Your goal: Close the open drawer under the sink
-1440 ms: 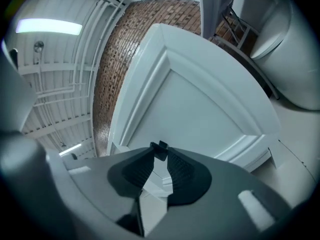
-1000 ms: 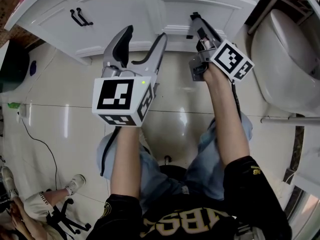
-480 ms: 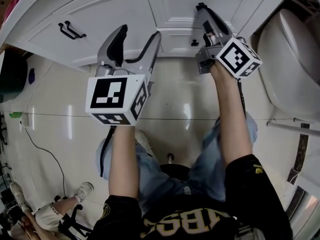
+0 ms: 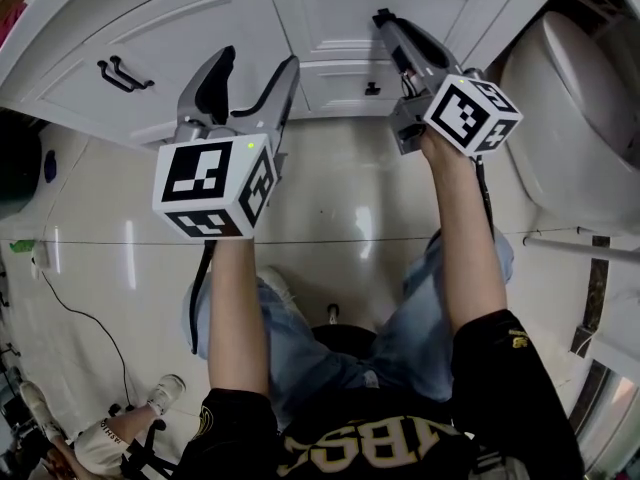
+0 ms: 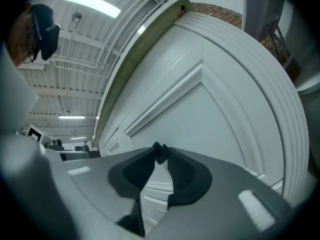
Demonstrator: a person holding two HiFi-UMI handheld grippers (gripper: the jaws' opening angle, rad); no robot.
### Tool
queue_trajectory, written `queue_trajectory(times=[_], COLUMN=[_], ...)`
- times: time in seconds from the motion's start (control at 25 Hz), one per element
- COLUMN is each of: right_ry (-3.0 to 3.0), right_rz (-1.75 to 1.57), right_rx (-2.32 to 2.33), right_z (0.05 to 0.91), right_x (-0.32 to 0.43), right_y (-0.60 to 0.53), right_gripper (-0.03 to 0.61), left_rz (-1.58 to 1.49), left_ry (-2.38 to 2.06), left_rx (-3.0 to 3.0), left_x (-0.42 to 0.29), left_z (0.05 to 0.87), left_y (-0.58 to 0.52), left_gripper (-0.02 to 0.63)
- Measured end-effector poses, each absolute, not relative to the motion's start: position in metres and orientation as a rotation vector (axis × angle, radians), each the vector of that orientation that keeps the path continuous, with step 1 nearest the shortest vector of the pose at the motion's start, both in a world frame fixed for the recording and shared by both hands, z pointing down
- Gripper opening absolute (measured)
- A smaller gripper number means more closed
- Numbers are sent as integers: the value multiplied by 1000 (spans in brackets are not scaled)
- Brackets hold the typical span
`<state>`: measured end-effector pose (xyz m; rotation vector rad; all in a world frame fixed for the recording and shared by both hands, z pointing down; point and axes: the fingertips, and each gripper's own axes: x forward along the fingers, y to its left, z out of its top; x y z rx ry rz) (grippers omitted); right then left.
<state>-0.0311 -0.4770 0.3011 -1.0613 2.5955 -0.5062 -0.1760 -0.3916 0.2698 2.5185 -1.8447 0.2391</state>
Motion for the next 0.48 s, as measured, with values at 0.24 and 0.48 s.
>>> queue_trajectory(times=[0.24, 0.48], right_ry=[2582, 2645], right_rz=[-514, -325], right_rx=[-1078, -1122], right_z=[276, 242], right_x=[-5, 14], right_y=[-447, -382], right_gripper=[63, 61], left_rz=[231, 217], left_ry=[-1826, -1829], left_rx=[2565, 2601], left_x=[-154, -139], left_z=[260, 246], left_y=[-356, -302], left_gripper=[308, 308])
